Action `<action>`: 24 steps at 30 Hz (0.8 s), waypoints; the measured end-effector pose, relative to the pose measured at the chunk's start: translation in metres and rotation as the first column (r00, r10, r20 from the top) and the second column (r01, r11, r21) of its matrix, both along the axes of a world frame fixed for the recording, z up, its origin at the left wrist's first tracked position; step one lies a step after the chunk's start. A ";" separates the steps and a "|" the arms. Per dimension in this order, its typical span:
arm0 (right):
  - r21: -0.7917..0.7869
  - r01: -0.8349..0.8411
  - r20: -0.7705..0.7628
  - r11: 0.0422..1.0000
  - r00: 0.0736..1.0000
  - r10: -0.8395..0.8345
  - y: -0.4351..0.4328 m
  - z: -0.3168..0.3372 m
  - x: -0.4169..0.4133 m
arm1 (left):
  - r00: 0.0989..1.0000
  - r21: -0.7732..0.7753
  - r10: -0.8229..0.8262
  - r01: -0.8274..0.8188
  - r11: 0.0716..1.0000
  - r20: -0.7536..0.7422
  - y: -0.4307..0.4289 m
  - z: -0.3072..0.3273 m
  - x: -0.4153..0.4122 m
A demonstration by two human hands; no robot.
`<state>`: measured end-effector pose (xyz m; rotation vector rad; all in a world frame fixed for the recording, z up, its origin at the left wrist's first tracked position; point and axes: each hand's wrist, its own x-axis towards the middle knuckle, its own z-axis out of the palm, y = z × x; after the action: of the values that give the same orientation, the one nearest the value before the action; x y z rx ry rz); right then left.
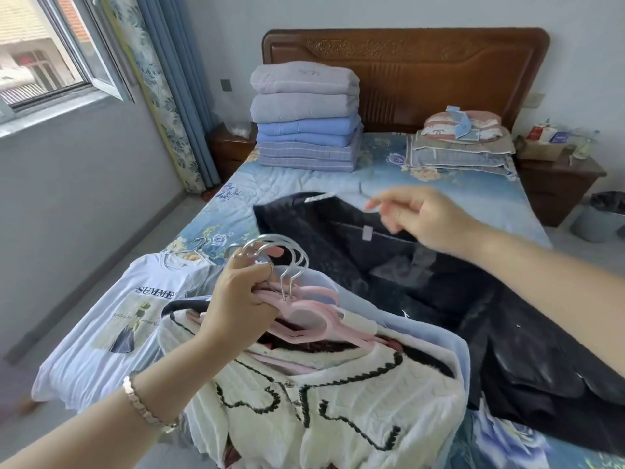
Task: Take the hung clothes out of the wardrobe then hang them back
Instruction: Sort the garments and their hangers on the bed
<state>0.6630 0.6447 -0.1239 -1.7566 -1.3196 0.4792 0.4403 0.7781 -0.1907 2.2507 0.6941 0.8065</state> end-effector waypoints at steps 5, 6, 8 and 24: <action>-0.282 -0.195 -0.179 0.940 0.973 0.148 -0.012 -0.035 -0.052 | 0.997 0.020 -0.044 0.043 0.999 0.056 0.010 0.026 0.004; -0.293 -0.194 -0.186 0.936 0.972 0.143 -0.012 -0.033 -0.058 | 0.998 0.010 -0.044 0.043 0.999 0.055 0.011 0.030 0.005; -0.311 -0.178 -0.205 0.934 0.972 0.118 -0.015 -0.019 -0.066 | 0.999 -0.058 -0.029 0.031 0.998 0.031 0.013 0.032 0.004; -0.422 0.123 0.311 0.898 0.950 0.015 -0.008 -0.014 -0.113 | 0.855 -0.281 -0.435 0.360 0.890 -0.282 0.033 0.033 -0.018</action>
<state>0.5503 0.6370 -0.1380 -2.3133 -1.4498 0.5138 0.4227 0.8107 -0.1580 2.2361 0.4095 0.1292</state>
